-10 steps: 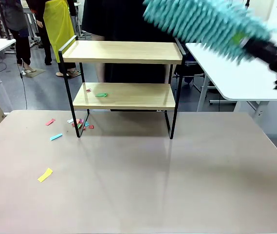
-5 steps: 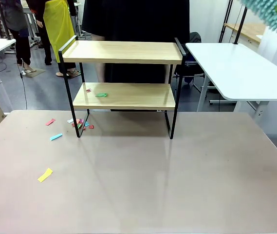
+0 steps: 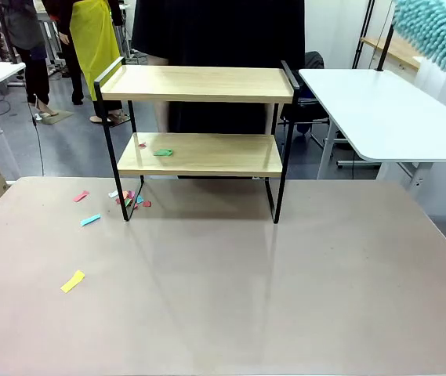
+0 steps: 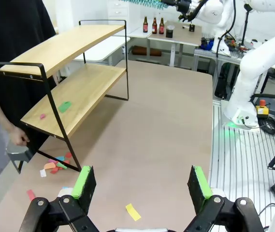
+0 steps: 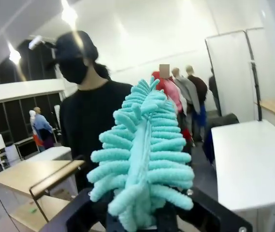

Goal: Clean the shelf.
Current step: Hand the Duster back to the human.

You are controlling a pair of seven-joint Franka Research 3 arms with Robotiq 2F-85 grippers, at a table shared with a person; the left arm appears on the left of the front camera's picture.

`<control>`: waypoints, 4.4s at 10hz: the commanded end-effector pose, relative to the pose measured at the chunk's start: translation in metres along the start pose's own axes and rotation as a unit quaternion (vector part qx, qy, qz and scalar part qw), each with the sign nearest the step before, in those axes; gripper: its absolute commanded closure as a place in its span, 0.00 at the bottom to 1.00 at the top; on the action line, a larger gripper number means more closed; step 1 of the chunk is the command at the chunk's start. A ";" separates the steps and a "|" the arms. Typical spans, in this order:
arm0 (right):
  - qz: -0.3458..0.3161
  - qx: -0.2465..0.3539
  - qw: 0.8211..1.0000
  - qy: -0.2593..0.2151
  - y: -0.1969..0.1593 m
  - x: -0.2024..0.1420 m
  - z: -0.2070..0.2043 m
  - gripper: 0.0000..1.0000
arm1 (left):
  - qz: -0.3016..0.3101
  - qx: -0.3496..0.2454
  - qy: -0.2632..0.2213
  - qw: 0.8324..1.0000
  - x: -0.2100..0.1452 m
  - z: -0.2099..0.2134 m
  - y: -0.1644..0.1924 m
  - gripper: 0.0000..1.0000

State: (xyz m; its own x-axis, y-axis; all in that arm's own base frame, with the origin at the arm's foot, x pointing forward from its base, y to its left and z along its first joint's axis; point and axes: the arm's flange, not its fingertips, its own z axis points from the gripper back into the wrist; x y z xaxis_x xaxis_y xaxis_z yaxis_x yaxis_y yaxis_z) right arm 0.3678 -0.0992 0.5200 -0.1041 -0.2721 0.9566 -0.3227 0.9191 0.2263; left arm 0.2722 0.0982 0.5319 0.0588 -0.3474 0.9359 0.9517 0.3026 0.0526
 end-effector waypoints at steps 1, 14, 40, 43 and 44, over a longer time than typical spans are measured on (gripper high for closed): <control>0.011 -0.026 0.999 0.025 0.026 -0.047 0.047 0.84 | -0.011 0.000 -0.010 1.000 0.002 0.000 0.002 0.00; 0.001 -0.034 0.987 0.155 0.001 -0.097 -0.011 0.84 | -0.011 0.000 -0.010 1.000 0.002 0.000 0.002 0.00; -0.033 -0.017 0.992 0.117 -0.002 -0.050 -0.003 0.04 | -0.011 0.000 -0.010 1.000 0.002 0.000 0.002 0.00; -0.084 -0.016 0.996 0.028 -0.015 0.017 0.004 0.00 | -0.011 0.000 -0.010 1.000 0.002 0.000 0.002 0.00; -0.113 -0.027 0.993 -0.008 -0.026 0.039 0.009 0.00 | -0.011 0.000 -0.010 1.000 0.002 0.000 0.002 0.00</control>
State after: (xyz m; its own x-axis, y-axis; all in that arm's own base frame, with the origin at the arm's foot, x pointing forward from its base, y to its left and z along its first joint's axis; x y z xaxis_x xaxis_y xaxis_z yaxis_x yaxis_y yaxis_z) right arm 0.3638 -0.1234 0.5415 -0.0133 -0.4008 0.9161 -0.2812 0.8807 0.3812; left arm 0.2717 0.0986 0.5324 0.0558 -0.3490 0.9355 0.9521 0.3007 0.0554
